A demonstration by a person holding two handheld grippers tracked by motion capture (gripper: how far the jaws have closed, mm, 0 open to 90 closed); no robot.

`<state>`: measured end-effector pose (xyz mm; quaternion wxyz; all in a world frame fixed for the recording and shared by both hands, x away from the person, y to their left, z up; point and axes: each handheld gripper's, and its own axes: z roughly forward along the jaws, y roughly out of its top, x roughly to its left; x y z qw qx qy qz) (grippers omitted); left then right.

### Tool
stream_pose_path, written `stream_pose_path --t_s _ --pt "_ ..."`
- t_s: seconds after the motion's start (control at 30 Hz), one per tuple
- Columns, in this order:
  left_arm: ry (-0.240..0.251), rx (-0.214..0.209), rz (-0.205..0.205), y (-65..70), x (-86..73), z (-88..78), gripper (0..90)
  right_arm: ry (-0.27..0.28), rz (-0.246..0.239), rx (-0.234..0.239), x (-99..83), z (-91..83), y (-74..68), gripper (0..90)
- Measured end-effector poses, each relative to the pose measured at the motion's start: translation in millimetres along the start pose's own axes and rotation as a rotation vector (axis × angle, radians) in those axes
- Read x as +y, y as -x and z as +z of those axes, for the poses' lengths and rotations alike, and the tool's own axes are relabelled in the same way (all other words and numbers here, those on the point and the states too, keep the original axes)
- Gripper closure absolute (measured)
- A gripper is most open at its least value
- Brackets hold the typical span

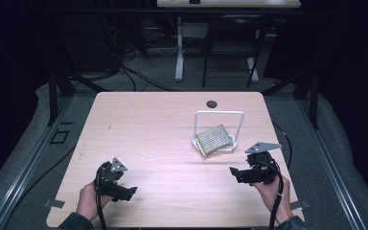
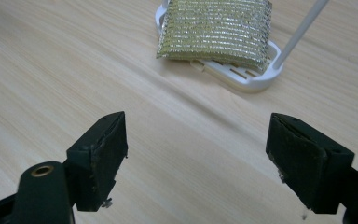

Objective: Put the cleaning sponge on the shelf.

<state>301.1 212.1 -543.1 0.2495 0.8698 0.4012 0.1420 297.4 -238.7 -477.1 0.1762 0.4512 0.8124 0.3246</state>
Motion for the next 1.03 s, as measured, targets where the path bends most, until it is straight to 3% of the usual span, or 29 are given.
stream_pose_path --t_s 0.27,0.57,0.8,1.03 --pt "0.009 -0.013 -0.004 -1.0 -0.6 0.5 3.2 -0.041 -0.009 -0.001 -29.2 -6.6 5.1 15.6" --pt "0.008 -0.016 -0.006 -2.3 -1.1 1.0 2.1 -0.133 0.014 -0.034 -60.3 1.2 22.4 15.1" --pt "-0.002 -0.01 0.0 -4.4 -1.2 3.0 1.7 -0.184 0.013 -0.072 -66.1 11.4 27.6 15.4" --pt "-0.004 -0.012 0.001 -5.0 -0.8 3.1 1.6 -0.205 -0.007 -0.071 -65.9 13.6 25.6 15.5"
